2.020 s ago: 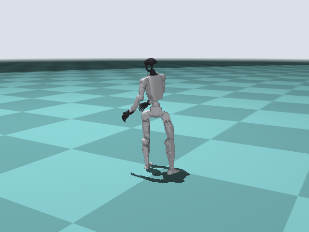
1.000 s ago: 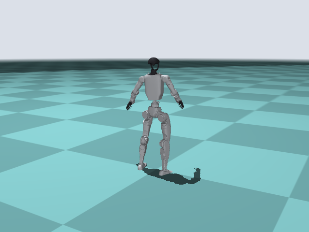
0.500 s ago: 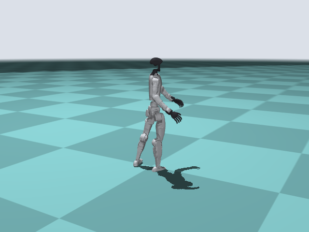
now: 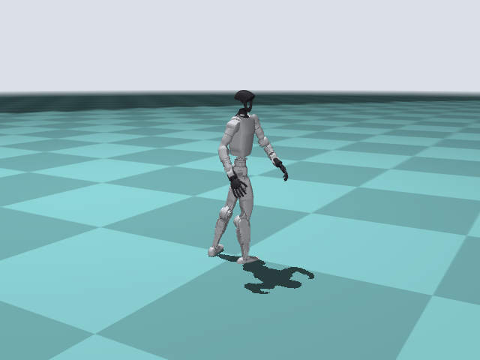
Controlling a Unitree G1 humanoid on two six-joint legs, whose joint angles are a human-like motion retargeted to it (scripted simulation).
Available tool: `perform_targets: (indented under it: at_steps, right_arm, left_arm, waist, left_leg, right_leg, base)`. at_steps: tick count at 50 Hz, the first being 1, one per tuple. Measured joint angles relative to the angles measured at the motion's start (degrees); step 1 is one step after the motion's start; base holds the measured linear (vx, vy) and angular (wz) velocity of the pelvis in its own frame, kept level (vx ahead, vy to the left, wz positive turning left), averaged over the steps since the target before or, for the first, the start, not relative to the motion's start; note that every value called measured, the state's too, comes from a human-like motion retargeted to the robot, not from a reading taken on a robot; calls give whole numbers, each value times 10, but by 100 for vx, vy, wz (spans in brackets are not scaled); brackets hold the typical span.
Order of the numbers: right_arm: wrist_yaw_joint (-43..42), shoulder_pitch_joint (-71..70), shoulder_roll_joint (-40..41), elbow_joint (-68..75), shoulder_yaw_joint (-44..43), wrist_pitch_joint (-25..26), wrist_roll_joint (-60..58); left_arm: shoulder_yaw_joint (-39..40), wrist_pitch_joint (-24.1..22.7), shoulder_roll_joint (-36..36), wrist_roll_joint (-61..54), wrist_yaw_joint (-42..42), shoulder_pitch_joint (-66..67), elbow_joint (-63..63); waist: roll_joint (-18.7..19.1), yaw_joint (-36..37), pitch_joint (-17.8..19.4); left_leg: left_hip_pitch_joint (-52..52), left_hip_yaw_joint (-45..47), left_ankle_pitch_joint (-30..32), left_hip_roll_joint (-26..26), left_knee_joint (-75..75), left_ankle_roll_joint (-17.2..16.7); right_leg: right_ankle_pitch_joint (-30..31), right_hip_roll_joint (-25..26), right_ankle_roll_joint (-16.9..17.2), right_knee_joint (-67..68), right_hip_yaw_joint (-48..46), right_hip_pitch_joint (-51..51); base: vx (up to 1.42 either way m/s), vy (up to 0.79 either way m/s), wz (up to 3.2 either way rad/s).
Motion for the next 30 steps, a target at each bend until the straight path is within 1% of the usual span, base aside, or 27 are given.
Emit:
perform_targets:
  at_steps: [5, 8, 11, 18, 23, 30]
  right_arm:
    - [-11, -11, 29, 21, 20, 2, 22]
    - [-5, -19, 38, 25, 41, -1, 28]
    - [4, -29, 38, 20, 65, -6, 26]
    - [21, -55, 15, -14, 109, -17, 18]
    - [20, -69, -1, -34, 115, -22, 27]
    - [1, -59, -14, -53, 90, -26, 46]
  left_arm:
    - [-11, -1, -25, 10, -2, -14, -1]
    - [-28, -6, -25, 29, -13, -21, -22]
    - [-51, -16, -8, 51, -32, -23, -60]
    - [-103, -33, 60, 74, -75, -23, -145]
    - [-131, -32, 85, 70, -87, -23, -158]
    - [-151, -27, 81, 43, -71, -16, -147]
  waist:
    - [-3, 12, 3]
    - [-2, 26, 5]
    - [0, 41, 6]
    - [7, 71, 1]
    - [9, 75, -6]
    - [14, 48, -9]
  left_leg:
    - [-8, -18, -2, 4, 0, 0]
    - [-17, -37, -3, 8, -1, -1]
    - [-26, -56, -4, 12, 0, -2]
    - [-42, -84, -3, 22, 9, -4]
    - [-41, -79, -3, 25, 16, -2]
    - [-17, -37, -4, 27, 26, 13]
  right_leg:
    - [-8, -5, 0, 0, -17, -2]
    - [-11, -9, 0, 0, -35, -3]
    - [-11, -14, 0, 0, -54, -3]
    - [-4, -17, 0, 0, -84, -3]
    - [4, -14, 0, 0, -83, 0]
    - [15, 0, 0, 0, -50, 9]
  base:
    - [2, 0, 30]
    - [3, 1, 61]
    - [4, 0, 66]
    - [5, -3, 46]
    - [6, -3, -1]
    - [6, -4, -50]
